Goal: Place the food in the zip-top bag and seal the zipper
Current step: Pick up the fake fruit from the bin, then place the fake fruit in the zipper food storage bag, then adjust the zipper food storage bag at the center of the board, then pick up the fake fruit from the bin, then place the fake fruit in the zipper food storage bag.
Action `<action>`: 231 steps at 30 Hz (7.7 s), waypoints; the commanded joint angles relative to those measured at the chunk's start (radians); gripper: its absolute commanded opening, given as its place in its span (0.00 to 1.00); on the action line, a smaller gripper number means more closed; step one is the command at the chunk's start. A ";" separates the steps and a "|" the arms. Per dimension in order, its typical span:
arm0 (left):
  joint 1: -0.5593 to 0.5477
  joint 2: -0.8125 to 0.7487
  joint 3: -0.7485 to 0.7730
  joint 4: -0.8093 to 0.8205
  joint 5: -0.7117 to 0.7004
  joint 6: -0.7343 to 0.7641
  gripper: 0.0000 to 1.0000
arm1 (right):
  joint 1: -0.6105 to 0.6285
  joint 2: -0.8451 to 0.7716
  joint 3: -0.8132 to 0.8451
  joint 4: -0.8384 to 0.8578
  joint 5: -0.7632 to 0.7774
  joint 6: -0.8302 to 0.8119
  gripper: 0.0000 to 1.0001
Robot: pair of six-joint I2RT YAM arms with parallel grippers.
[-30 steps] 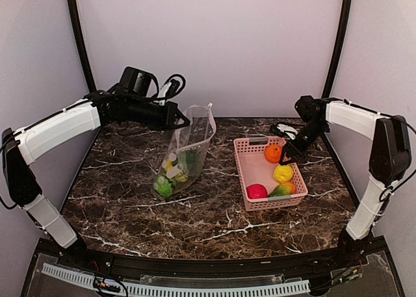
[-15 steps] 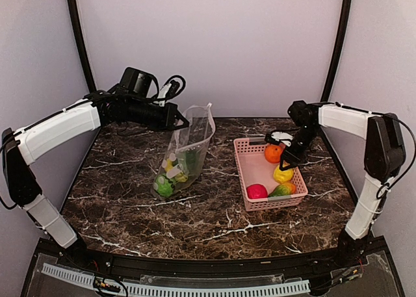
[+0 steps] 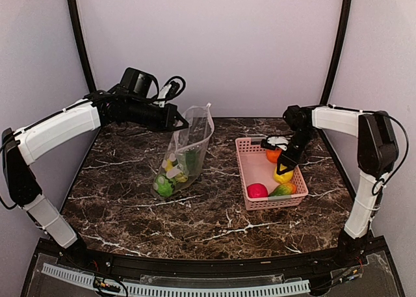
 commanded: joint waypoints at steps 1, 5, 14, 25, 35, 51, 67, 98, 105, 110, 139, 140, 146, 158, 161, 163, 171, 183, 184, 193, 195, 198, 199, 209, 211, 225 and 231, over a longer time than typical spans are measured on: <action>0.000 -0.026 -0.005 -0.031 -0.007 0.015 0.01 | 0.002 0.022 0.034 -0.075 -0.042 0.015 0.42; 0.000 -0.027 -0.010 -0.030 -0.006 0.015 0.01 | 0.006 -0.009 0.093 -0.109 -0.082 0.028 0.36; 0.001 -0.028 -0.016 -0.018 -0.008 0.010 0.01 | 0.036 -0.055 0.360 -0.208 -0.272 0.068 0.34; 0.000 -0.021 0.006 0.005 0.000 -0.018 0.01 | 0.114 0.037 0.843 -0.167 -0.639 0.217 0.34; 0.001 -0.019 0.034 -0.010 -0.003 -0.022 0.01 | 0.201 0.001 0.740 0.252 -0.889 0.540 0.35; -0.009 -0.045 0.118 -0.086 -0.077 0.041 0.01 | 0.336 0.133 0.750 0.268 -0.778 0.565 0.35; -0.009 -0.043 0.085 -0.049 -0.064 0.010 0.01 | 0.424 0.198 0.829 0.216 -0.424 0.614 0.65; 0.014 -0.088 0.008 -0.086 -0.208 0.077 0.01 | 0.383 0.248 0.865 0.179 -0.427 0.669 0.00; 0.124 -0.041 0.271 -0.306 -0.310 0.260 0.01 | 0.385 0.339 0.999 0.424 -0.664 0.818 0.00; 0.124 0.011 0.285 -0.296 -0.136 0.218 0.01 | 0.379 0.285 0.900 0.482 -0.654 0.814 0.00; -0.021 0.137 0.079 0.011 0.022 0.079 0.01 | 0.175 -0.217 0.008 0.002 -0.298 0.178 0.52; -0.021 0.136 0.078 0.010 0.019 0.080 0.01 | 0.175 -0.224 -0.027 0.011 -0.292 0.167 0.53; -0.023 0.106 0.027 0.041 0.007 0.063 0.01 | 0.174 -0.226 -0.131 0.044 -0.304 0.157 0.61; -0.022 0.076 0.006 0.029 0.006 0.072 0.01 | 0.176 -0.126 -0.161 0.090 -0.340 0.191 0.71; -0.023 0.077 0.004 0.027 0.002 0.072 0.01 | 0.176 -0.108 -0.163 0.094 -0.364 0.197 0.74; -0.023 0.081 0.004 0.026 0.005 0.070 0.01 | 0.177 -0.094 -0.164 0.094 -0.373 0.197 0.77; -0.023 0.078 0.001 0.025 0.003 0.070 0.01 | 0.177 -0.049 -0.168 0.085 -0.410 0.201 0.80; -0.023 0.078 -0.004 0.025 0.009 0.069 0.01 | 0.177 0.006 -0.160 0.074 -0.422 0.228 0.74; -0.023 0.078 -0.004 0.024 0.009 0.069 0.01 | 0.177 0.005 -0.158 0.073 -0.421 0.229 0.72; -0.023 0.069 -0.008 0.032 0.012 0.064 0.01 | 0.174 -0.092 -0.102 0.033 -0.323 0.221 0.65; -0.023 0.068 -0.004 0.036 0.011 0.059 0.01 | 0.175 -0.124 -0.070 0.015 -0.281 0.209 0.64; -0.024 0.065 0.002 0.034 0.004 0.054 0.01 | 0.175 -0.184 -0.025 -0.010 -0.216 0.175 0.64; -0.025 0.063 0.001 0.033 0.001 0.054 0.01 | 0.175 -0.199 -0.005 -0.013 -0.213 0.166 0.64; -0.034 0.087 0.053 0.044 0.013 0.034 0.01 | 0.204 -0.260 0.213 0.051 -0.424 0.224 0.60; -0.038 0.099 0.074 0.043 0.016 0.029 0.01 | 0.225 -0.244 0.267 0.052 -0.458 0.234 0.60; -0.049 0.166 0.194 0.033 0.034 0.003 0.01 | 0.375 -0.092 0.480 0.139 -0.503 0.282 0.63; -0.049 0.158 0.195 0.019 0.027 0.006 0.01 | 0.395 -0.060 0.427 0.190 -0.443 0.280 0.63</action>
